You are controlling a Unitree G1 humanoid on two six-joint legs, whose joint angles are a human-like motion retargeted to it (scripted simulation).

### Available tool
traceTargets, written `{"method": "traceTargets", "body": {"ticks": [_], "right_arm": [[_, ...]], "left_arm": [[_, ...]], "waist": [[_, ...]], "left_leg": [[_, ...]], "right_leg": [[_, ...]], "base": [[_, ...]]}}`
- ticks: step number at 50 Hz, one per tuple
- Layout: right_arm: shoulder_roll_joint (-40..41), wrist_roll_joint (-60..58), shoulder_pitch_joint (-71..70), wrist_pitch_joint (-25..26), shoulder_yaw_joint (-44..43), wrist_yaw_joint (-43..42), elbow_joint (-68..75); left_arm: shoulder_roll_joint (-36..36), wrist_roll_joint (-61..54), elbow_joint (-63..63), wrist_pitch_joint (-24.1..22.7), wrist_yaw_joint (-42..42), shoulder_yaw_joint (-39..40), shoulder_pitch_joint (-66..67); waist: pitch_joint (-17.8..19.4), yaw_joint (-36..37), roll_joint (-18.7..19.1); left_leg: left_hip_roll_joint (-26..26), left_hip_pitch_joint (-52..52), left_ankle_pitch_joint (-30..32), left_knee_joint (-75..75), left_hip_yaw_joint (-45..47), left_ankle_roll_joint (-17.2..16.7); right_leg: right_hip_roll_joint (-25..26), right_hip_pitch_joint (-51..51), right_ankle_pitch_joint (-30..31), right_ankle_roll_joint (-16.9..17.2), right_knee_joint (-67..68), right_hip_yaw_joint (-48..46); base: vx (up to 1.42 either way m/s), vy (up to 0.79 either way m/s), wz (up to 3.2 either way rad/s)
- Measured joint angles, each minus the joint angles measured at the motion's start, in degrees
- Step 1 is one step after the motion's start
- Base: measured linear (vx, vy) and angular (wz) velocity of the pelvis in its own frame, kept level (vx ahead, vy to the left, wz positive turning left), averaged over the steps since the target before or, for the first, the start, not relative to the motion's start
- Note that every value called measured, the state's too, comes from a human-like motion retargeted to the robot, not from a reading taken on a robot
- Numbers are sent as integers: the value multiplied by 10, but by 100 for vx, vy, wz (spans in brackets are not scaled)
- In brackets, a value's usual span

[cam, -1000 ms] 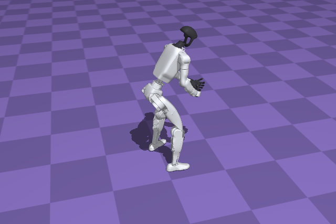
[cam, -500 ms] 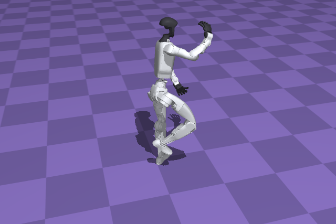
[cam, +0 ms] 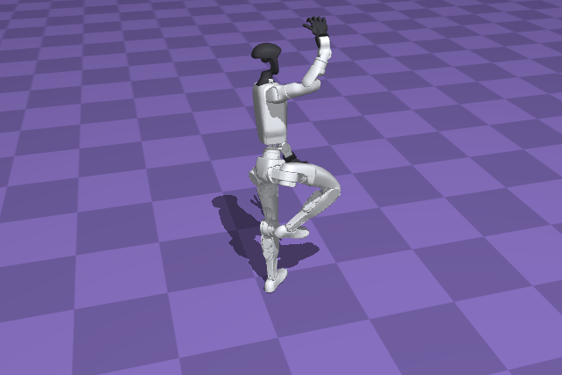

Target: Kungfu

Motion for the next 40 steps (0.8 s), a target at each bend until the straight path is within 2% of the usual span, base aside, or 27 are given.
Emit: {"method": "traceTargets", "body": {"ticks": [12, 19, 33, 40], "right_arm": [[2, -25, 32, -7, 0, -19, -8], [12, -29, 36, -3, -2, -24, -17], [53, -16, 51, 11, -11, -29, -26], [96, 5, 72, 26, -7, -14, -28]], "left_arm": [[1, -8, 8, 0, 17, 13, 6], [0, -11, 8, 0, 18, 17, 9], [2, -18, 4, 0, 26, 26, 10], [13, -46, -23, 4, 46, 28, 1]], "waist": [[-4, -5, -12], [-9, -2, -20], [-10, -1, -26], [-5, 9, -34]], "left_leg": [[-2, 20, 1, -15, 2, 1], [-20, 27, 2, -24, -19, 43], [-35, 30, 0, -29, -15, 54], [-57, 44, -2, -36, 3, 58]], "right_leg": [[5, 13, -1, -1, -12, 3], [11, 12, -3, 4, -13, 12], [15, 42, -2, 13, -36, 41], [10, 100, 17, 17, -88, 86]], "base": [[0, -2, -4], [-1, -5, -23], [-2, -5, -18], [-2, -3, -14]]}}
